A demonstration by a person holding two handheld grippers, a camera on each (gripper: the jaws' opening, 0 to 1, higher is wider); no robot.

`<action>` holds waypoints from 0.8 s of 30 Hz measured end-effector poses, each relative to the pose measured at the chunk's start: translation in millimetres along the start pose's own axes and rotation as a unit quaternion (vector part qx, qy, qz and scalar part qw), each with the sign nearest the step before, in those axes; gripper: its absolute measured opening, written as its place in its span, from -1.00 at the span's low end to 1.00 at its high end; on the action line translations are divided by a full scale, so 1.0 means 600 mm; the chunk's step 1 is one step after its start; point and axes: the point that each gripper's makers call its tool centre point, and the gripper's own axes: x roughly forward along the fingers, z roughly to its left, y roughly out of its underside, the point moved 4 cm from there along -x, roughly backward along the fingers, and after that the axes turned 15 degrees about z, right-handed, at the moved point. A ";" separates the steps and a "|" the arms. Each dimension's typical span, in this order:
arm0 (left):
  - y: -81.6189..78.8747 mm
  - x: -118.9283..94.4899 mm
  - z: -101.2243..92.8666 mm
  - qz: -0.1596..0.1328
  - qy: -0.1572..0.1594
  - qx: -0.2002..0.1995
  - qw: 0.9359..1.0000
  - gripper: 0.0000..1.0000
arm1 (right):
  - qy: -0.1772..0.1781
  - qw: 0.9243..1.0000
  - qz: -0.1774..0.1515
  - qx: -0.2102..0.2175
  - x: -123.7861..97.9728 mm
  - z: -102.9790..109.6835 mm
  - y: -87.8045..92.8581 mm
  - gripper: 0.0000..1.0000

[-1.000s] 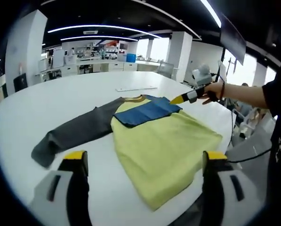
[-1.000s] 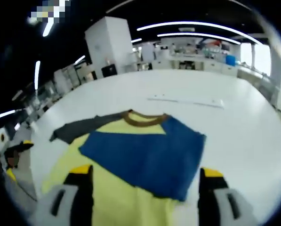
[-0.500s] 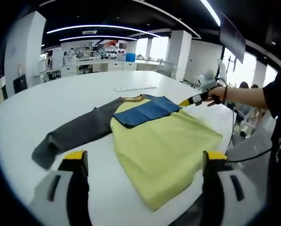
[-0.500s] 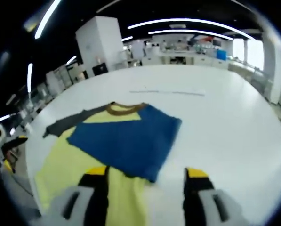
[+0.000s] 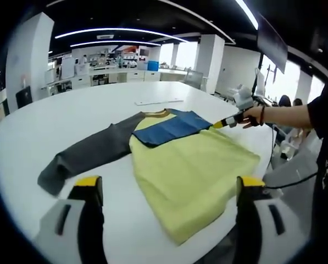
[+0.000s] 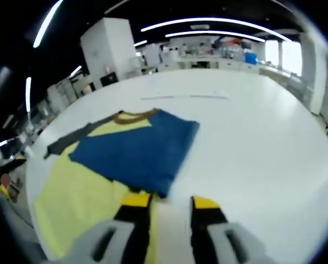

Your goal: Fold the garment on the visible template until the final outline fits inside the template.

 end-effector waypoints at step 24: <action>0.006 -0.004 0.006 0.005 -0.007 0.001 1.000 0.96 | 0.016 1.000 -0.017 -0.013 0.001 -0.006 -0.007 -1.00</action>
